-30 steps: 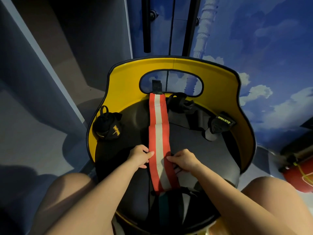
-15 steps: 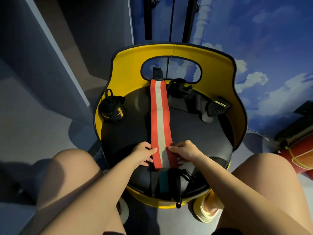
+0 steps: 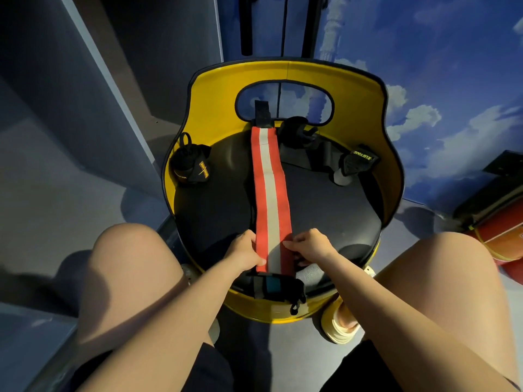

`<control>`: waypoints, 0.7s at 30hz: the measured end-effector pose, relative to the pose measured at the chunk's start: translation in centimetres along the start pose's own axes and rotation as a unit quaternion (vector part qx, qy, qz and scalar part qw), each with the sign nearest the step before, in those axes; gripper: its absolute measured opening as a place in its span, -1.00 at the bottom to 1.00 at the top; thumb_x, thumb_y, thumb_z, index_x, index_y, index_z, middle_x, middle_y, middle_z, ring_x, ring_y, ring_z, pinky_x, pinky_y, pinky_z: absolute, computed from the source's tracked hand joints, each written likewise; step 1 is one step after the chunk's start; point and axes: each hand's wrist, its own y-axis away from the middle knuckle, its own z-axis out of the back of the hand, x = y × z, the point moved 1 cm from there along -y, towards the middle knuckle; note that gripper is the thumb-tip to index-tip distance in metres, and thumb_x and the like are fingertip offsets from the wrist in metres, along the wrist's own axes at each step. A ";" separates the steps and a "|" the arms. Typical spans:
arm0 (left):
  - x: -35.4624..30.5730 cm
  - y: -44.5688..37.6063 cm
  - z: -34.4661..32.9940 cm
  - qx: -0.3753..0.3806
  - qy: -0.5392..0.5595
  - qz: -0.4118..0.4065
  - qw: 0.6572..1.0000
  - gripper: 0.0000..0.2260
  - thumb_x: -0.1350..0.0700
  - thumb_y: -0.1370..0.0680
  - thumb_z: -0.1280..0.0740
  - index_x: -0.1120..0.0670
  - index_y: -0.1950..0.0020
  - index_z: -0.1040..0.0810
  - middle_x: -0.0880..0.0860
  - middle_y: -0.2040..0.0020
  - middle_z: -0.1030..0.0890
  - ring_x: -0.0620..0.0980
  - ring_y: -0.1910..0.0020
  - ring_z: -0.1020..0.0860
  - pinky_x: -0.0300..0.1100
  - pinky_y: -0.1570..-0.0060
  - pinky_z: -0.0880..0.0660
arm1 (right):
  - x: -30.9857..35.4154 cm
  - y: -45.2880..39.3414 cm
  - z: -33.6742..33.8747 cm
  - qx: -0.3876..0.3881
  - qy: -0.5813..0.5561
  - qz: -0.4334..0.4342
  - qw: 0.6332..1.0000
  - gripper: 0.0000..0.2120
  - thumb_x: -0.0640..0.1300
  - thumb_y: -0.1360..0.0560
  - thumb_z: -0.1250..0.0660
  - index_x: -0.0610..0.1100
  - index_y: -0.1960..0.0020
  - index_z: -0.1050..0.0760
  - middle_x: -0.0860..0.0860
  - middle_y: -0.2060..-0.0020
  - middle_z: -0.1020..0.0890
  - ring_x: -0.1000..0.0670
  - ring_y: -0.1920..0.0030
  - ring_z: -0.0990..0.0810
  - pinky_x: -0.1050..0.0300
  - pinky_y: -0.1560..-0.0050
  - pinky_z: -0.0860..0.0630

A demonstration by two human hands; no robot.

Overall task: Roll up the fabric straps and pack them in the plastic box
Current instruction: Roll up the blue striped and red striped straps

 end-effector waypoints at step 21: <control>1.5 2.1 -1.3 -0.031 -0.085 -0.043 0.995 -0.53 0.23 -0.41 -0.47 0.11 -0.24 -0.35 0.10 -0.29 -0.27 0.07 -0.31 -0.36 -0.04 -0.28 -0.40 | -1.7 1.5 -1.5 -0.047 0.160 0.138 0.976 -0.73 -0.06 -0.51 -0.35 -0.27 0.20 -0.52 -0.11 0.10 -0.41 -0.09 0.14 -0.41 0.17 0.16 -0.30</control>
